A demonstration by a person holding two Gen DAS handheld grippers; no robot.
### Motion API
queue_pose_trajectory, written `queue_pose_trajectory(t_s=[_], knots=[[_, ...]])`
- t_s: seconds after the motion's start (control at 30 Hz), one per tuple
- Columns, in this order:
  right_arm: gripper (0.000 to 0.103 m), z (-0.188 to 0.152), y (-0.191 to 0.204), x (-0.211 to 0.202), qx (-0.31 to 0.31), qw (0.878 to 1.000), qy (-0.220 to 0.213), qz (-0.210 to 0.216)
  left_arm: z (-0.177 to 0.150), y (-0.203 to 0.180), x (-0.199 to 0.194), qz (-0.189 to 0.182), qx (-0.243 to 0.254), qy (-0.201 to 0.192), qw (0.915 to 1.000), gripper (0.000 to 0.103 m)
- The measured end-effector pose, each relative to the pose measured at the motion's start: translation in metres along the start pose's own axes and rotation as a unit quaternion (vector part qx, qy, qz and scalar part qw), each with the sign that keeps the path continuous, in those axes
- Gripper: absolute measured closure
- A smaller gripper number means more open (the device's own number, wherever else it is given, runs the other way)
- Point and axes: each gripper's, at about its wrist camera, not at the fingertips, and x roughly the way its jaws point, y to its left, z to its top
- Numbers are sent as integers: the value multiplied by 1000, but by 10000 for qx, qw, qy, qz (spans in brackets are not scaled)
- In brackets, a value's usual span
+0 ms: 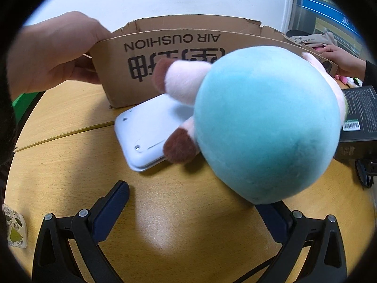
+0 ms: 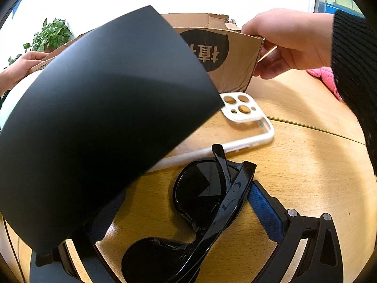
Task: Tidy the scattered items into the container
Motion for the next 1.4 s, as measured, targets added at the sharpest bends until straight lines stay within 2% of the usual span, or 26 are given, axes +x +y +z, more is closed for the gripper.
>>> queue_pose_trajectory(t_s=[0.17,0.67,0.7,0.73,1.03,1.17,1.23,1.3,1.4], knots=[[0,-1,0,0,2,10000,-1,-1,-3,-3,-3,-94,151,-1,9998,0],[0,-2,0,-1,8,10000,-3,-6,-3,1,3,-110,166,-1,9998,0],[0,-2,0,-1,340,9991,3,-247,-3,2,5,-111,168,-2,9998,0],[0,-2,0,-1,395,9988,4,-288,-3,2,7,-112,171,-4,9998,0],[0,1,2,-8,470,9983,6,-336,-4,2,6,-116,184,-5,9998,0],[0,1,3,-19,287,9989,316,-188,-8,-1,9,-163,263,6,9995,0],[0,-7,-6,-29,419,9980,392,-257,-10,-3,7,-194,320,140,9992,0],[0,-21,-19,-48,684,9968,305,-278,-17,2,-3,-19,147,208,9997,1],[0,-39,-33,-87,733,9965,44,-401,-28,5,-47,144,-147,-211,9996,1]])
